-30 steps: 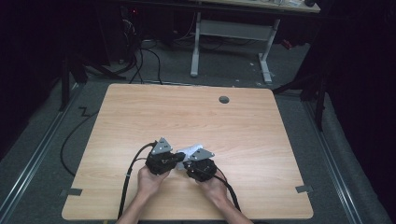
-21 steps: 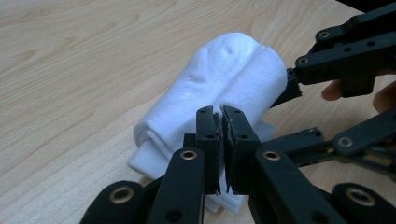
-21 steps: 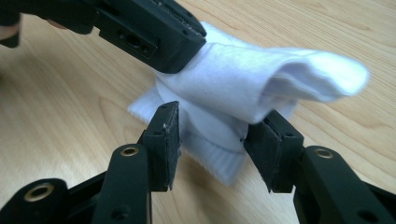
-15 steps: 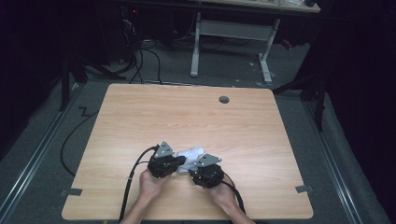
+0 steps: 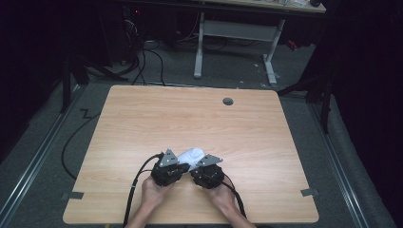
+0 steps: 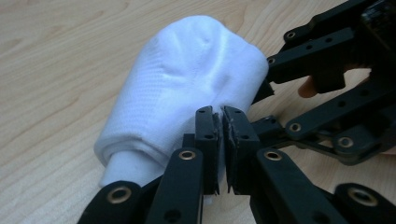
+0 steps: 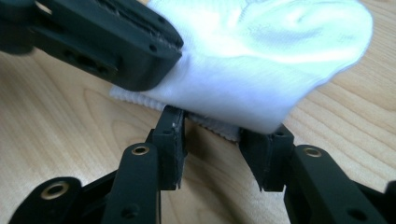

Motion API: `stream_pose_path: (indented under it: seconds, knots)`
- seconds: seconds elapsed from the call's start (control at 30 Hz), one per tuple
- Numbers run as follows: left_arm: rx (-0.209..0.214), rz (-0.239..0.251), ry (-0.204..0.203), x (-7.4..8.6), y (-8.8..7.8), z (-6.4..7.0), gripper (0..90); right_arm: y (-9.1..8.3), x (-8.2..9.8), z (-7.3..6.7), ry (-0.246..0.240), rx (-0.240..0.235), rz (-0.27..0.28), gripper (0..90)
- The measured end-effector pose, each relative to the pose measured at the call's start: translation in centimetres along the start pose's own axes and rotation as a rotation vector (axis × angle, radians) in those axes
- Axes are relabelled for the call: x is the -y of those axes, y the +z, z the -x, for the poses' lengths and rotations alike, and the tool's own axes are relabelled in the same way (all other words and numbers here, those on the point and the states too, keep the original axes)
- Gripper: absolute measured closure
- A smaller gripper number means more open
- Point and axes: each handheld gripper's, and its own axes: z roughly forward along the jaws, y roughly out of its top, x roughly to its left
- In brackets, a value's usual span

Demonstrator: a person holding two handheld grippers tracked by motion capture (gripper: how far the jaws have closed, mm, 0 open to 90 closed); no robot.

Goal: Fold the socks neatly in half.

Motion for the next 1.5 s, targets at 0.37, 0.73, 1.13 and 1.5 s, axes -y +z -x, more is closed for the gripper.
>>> stream_pose_path:
  seconds: [0.37,0.73,1.13,1.5]
  knots:
    - [0.021,0.07,-0.052,-0.5,-1.6,-0.3,71.2,-4.8,-0.3,0.7,-0.009,-0.031,0.109,64.4]
    - [-0.079,0.046,-0.103,-2.0,-1.7,-0.5,67.2,-4.6,-4.5,2.4,-0.029,-0.016,0.16,72.1]
    - [-0.134,-0.083,-0.051,0.1,-0.4,0.1,55.1,-0.9,-2.2,2.0,-0.047,-0.047,0.021,59.5]
    - [-0.157,-0.071,-0.053,-0.1,0.4,-0.7,54.6,-0.8,-1.0,2.2,-0.02,-0.053,0.016,56.1]
